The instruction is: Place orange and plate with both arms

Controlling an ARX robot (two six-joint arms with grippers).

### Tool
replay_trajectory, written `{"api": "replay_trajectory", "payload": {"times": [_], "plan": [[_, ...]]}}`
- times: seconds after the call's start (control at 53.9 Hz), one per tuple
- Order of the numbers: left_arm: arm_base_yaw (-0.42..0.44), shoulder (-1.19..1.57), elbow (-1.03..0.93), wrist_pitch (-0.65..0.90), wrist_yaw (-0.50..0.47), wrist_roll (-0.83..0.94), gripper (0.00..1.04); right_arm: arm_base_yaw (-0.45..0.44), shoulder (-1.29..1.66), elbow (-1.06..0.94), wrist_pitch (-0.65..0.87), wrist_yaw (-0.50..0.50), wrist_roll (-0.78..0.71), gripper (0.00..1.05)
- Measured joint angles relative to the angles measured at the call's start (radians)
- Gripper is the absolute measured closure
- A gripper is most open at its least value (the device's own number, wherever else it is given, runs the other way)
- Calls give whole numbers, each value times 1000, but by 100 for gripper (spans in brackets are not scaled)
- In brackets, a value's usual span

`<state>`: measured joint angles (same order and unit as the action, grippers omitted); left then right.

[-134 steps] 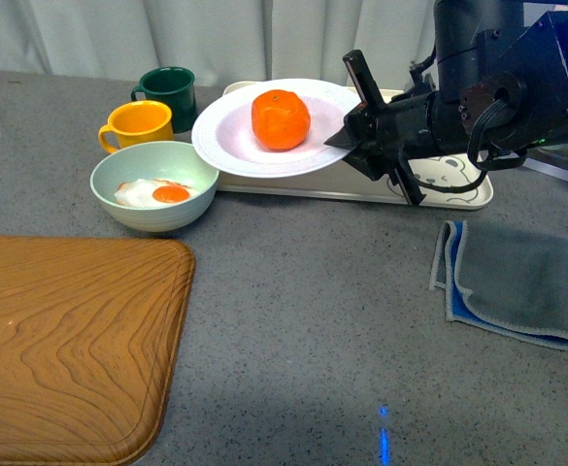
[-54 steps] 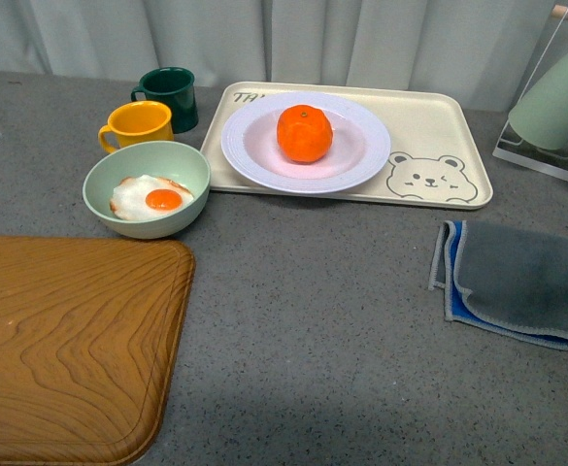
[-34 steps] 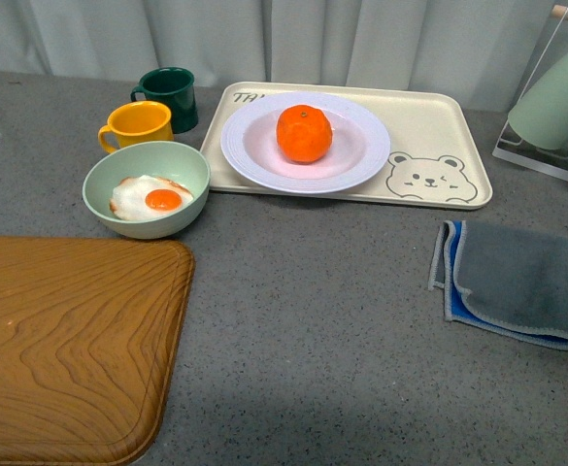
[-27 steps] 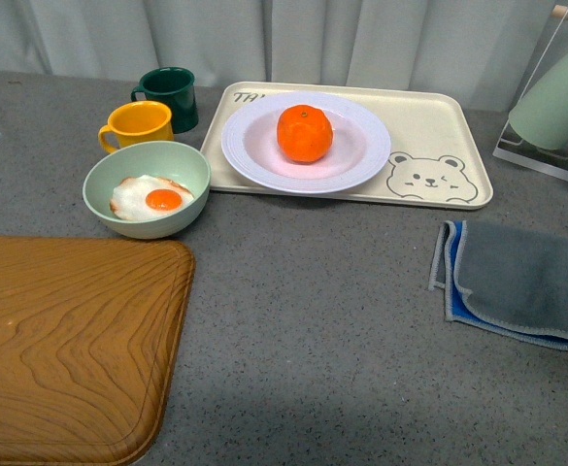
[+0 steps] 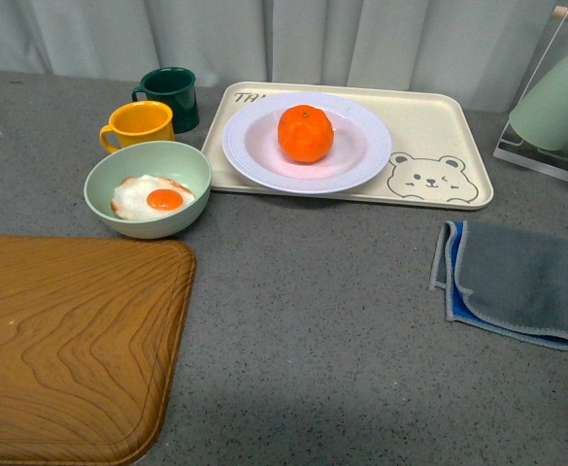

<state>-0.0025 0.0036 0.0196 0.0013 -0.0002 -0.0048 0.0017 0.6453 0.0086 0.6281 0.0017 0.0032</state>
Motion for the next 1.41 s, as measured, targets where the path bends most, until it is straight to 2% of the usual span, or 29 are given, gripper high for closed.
{"api": "replay_trajectory", "payload": {"times": [0.482, 1.075, 1.168, 1.335, 1.409], "plan": [[0, 0, 0, 0, 0, 0, 7, 0, -301, -3, -281, 0, 0, 104], [0, 0, 0, 0, 0, 0, 7, 0, -469, -3, -447, 0, 0, 104], [0, 0, 0, 0, -1, 0, 7, 0, -610, -3, -619, -2, 0, 104], [0, 0, 0, 0, 0, 0, 7, 0, -640, -3, -626, -3, 0, 104], [0, 0, 0, 0, 0, 0, 7, 0, -640, -3, -626, -3, -1, 96]]}}
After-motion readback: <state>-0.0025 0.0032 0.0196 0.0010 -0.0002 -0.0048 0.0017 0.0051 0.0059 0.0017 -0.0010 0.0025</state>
